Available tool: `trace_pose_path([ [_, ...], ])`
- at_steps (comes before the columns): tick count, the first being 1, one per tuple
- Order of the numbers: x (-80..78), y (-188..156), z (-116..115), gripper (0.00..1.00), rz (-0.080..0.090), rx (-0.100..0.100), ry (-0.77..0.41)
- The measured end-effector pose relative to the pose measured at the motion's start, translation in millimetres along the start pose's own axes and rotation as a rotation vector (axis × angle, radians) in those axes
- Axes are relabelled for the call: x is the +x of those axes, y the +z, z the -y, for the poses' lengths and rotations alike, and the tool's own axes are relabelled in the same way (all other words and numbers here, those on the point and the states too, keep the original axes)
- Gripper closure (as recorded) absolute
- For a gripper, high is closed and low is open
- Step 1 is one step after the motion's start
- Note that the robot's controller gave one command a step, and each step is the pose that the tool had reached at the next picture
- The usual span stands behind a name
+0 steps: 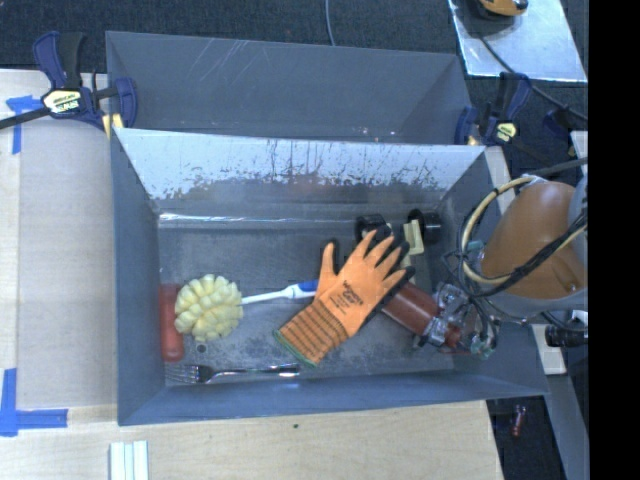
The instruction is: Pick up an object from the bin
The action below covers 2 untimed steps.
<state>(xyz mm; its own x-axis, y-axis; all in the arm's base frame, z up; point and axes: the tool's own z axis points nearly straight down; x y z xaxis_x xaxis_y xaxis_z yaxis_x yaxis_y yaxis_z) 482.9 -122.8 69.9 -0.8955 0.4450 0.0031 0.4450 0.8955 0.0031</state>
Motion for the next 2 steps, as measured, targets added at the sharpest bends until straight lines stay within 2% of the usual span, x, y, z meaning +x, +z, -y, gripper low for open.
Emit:
trace_pose_path([
  [2, 0.3, -12, 0, 1.00, 0.002, 0.000, -0.002],
])
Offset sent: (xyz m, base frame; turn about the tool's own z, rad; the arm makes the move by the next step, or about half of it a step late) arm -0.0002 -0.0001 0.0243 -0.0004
